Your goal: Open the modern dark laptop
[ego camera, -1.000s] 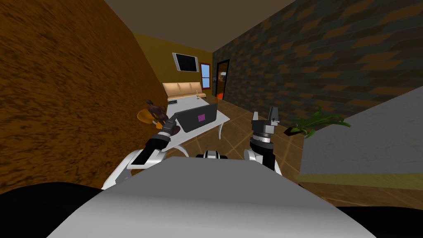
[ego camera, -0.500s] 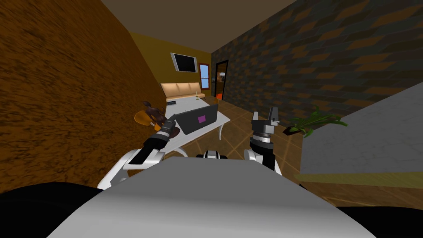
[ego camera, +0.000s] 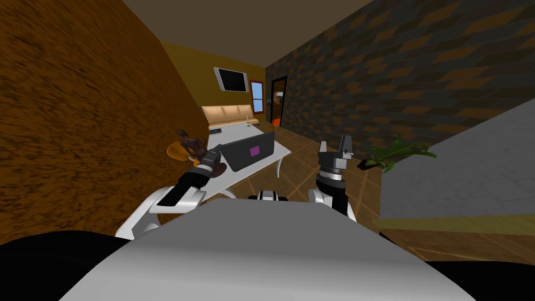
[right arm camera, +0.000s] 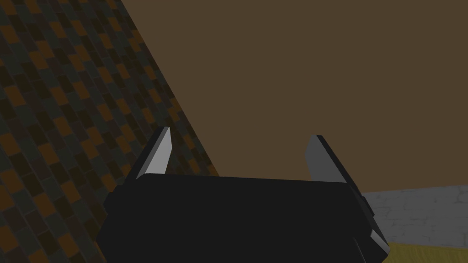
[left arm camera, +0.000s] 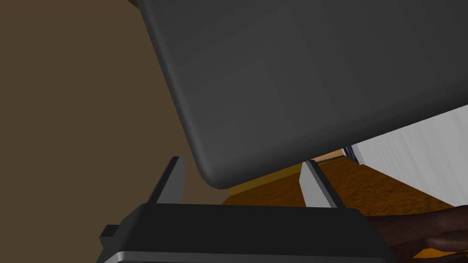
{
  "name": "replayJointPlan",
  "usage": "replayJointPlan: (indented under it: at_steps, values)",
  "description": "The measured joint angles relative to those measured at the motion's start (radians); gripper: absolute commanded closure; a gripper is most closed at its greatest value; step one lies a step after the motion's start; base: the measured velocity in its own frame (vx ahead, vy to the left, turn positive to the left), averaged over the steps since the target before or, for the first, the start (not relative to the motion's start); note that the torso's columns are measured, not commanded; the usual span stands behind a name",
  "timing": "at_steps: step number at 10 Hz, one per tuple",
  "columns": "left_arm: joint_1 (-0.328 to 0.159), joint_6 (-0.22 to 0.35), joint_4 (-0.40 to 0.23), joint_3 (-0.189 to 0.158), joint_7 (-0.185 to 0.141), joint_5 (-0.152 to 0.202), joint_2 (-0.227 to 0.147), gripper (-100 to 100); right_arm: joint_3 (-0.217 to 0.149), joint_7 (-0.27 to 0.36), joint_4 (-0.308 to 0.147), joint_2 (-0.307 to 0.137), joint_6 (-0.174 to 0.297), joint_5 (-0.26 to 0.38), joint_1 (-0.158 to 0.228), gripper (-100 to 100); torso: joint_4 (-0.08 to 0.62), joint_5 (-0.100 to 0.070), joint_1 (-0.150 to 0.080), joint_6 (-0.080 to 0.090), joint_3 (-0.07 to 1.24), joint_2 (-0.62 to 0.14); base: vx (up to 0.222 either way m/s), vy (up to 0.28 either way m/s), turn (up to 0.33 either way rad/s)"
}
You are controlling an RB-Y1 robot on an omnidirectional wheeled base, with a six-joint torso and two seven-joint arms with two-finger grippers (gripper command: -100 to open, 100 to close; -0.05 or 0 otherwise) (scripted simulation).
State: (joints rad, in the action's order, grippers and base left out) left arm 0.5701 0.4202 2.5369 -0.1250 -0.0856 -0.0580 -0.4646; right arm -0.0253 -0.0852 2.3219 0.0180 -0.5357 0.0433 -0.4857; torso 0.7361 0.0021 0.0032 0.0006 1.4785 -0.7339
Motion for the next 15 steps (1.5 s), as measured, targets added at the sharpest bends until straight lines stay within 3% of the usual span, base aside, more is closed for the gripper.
replayJointPlan:
  at_steps: [6,10,15]
  values:
    - [-0.026,0.154,0.025,-0.067,-0.078,0.120,-0.092,100,0.000,0.000,0.000,0.000,0.000,0.000,0.000,0,0.001,-0.001,-0.002,0.000,-0.002,-0.003,0.025,0.027,-0.046]
    - [-0.039,0.240,0.041,-0.094,-0.112,0.169,-0.129,100,0.000,0.000,0.000,0.000,0.000,0.000,0.000,0,0.000,0.000,-0.004,-0.001,-0.003,-0.005,0.015,0.020,-0.041]
    - [-0.063,0.378,0.061,-0.145,-0.176,0.275,-0.209,100,0.000,0.000,0.000,0.000,0.000,0.000,0.000,0,0.002,-0.001,-0.002,-0.001,-0.002,-0.004,0.020,0.024,-0.041]
